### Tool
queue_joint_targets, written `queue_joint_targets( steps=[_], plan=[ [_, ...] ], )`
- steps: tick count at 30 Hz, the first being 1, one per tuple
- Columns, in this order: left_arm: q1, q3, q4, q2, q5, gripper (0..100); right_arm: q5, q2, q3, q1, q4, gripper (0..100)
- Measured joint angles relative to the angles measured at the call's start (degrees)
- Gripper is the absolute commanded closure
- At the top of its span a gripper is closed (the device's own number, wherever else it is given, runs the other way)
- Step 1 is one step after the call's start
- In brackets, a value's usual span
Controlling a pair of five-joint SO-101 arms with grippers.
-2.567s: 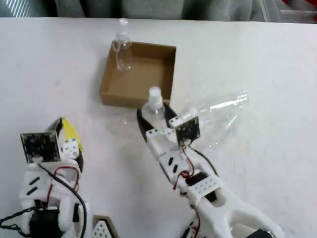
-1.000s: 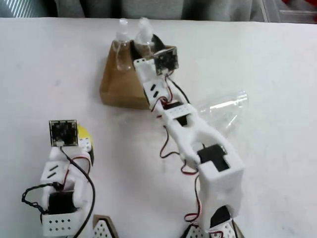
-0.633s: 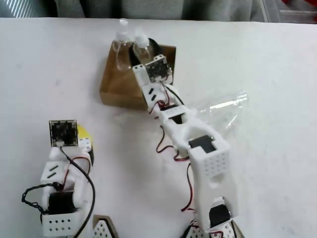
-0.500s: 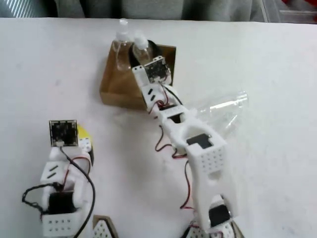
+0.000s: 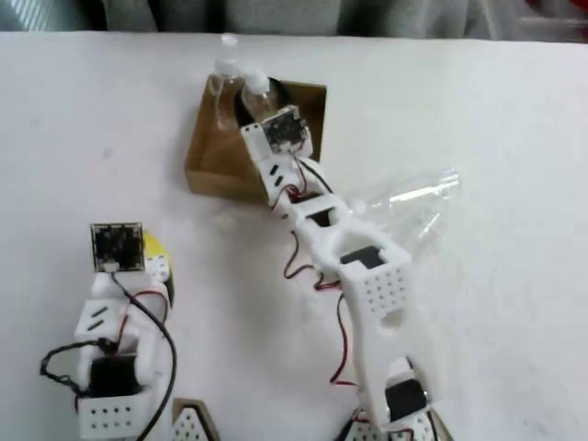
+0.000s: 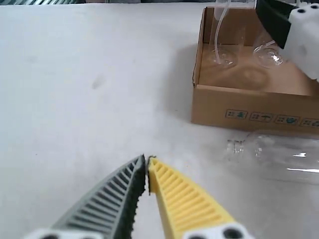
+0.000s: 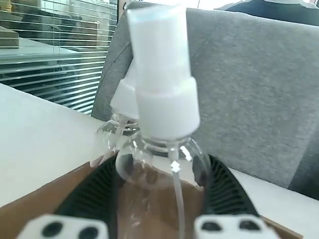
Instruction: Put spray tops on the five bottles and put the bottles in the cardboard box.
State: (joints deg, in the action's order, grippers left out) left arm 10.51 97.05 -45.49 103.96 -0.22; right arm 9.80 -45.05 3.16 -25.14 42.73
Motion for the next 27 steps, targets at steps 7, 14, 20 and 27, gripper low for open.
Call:
queue_joint_targets(
  steps=[7,14,20,27],
  plan=[
    [0.0,0.0,0.0,0.0,0.0,97,0.0,0.0,-0.2,0.0,-1.9,96.1],
    [0.0,0.0,0.0,0.0,0.0,97,0.0,8.2,11.1,0.4,-1.9,96.1],
    [0.0,0.0,0.0,0.0,0.0,97,0.0,12.6,14.0,1.4,-1.9,96.1],
    [0.0,0.0,0.0,0.0,0.0,97,0.0,8.0,7.3,3.9,-1.9,96.1]
  ],
)
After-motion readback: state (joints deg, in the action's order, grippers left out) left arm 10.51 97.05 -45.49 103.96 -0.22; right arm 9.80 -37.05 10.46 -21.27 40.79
